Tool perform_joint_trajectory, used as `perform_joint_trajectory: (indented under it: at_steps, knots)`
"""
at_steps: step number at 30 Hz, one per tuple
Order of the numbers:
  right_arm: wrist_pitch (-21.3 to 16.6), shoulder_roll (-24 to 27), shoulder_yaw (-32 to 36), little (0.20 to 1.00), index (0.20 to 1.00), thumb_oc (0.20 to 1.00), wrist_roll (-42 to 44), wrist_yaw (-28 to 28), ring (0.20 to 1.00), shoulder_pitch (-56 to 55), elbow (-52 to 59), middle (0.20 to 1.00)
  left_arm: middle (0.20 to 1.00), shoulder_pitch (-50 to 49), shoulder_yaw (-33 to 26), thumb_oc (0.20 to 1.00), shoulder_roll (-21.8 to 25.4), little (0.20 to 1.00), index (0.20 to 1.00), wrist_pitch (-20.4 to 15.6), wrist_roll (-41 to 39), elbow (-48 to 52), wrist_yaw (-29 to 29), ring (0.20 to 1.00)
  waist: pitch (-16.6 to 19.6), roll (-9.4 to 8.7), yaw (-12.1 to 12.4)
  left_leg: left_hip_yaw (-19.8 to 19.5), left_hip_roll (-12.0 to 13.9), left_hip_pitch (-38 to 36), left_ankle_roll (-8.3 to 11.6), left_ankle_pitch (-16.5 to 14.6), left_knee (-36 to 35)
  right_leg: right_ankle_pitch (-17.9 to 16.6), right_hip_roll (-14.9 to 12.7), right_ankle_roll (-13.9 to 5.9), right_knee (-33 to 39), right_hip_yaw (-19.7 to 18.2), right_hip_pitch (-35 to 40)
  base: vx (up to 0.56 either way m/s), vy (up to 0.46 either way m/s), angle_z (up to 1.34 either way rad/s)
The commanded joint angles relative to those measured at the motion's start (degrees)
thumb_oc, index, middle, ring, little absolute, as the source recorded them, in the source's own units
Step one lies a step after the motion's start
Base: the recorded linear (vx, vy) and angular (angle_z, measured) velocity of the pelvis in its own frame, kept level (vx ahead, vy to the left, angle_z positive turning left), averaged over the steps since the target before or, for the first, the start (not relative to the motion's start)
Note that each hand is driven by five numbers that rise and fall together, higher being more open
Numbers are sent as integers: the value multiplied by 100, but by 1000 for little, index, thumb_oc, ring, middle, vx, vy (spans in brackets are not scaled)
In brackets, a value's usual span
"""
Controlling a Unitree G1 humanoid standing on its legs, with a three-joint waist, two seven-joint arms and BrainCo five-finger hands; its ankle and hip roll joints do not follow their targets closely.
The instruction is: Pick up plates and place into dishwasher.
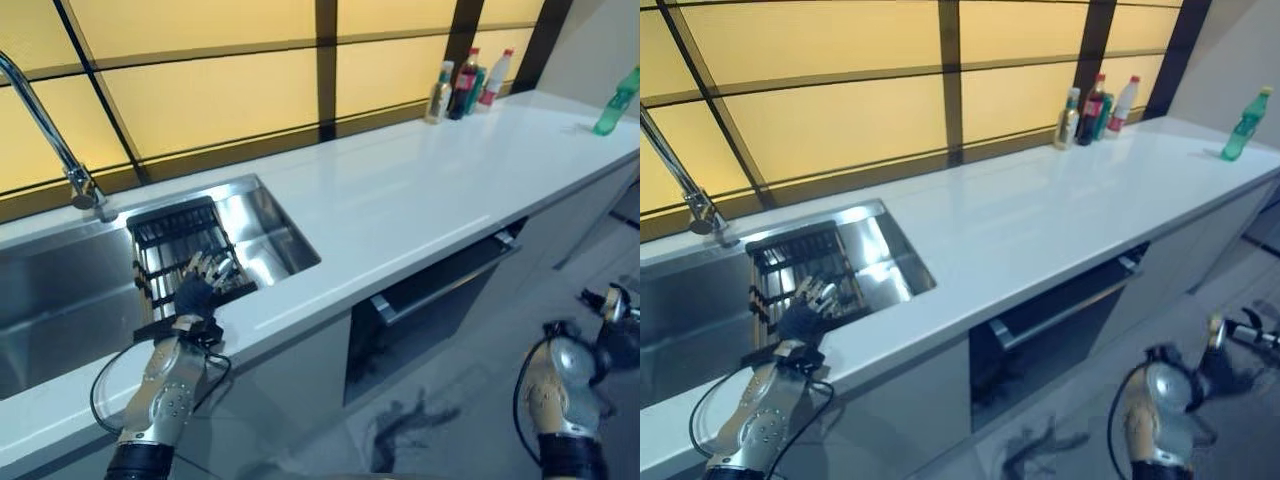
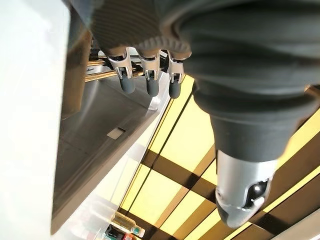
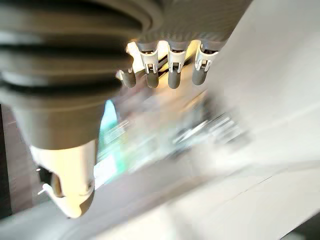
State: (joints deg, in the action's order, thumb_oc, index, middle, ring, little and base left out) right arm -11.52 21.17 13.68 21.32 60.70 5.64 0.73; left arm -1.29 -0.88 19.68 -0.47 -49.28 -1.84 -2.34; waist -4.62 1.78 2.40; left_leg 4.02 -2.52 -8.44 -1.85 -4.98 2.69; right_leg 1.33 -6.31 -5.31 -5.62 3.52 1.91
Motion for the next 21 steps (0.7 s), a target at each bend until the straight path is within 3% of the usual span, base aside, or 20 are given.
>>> perform_joint_trajectory:
  at_steps: [1,6,9,17,21]
  knots:
    - [-873,460,-332,1000,1000,1000,-1087,-1417,1000,552,506,1000,1000,-135,34,1000,13,1000,1000,-382,-67,-9,-7,1000,322,-243,58,-235,-179,263,-223,-719,489,-601,-26,-238,653,177,-433,6,-19,12]
    - [-1036,846,-980,1000,1000,1000,-617,-3226,1000,1032,943,1000,1000,-54,-5,1000,95,1000,1000,-554,768,9,-310,1000,347,-354,212,-253,-71,332,-81,-645,450,-467,-101,-214,720,453,-275,11,-58,25]
    - [-966,818,-1431,1000,1000,1000,-595,-3895,1000,1262,1038,1000,1000,63,-29,1000,173,1000,1000,-571,1113,100,-715,1000,308,-428,358,-292,12,380,10,-597,455,-369,-141,-180,695,700,-185,26,-106,38]
    - [-486,397,-2680,1000,1000,1000,-614,-4341,1000,1895,818,1000,1000,161,107,1000,205,1000,1000,-543,1263,396,-845,1000,129,-644,844,-547,235,475,214,-547,620,-90,-167,-4,527,1290,79,71,-136,52]
    - [-478,168,-3100,1000,1000,1000,-601,-4535,1000,1907,736,1000,1000,98,77,1000,231,1000,1000,-630,1239,404,-738,1000,55,-677,1019,-741,289,508,276,-533,718,68,-142,100,397,1457,181,105,-97,38]
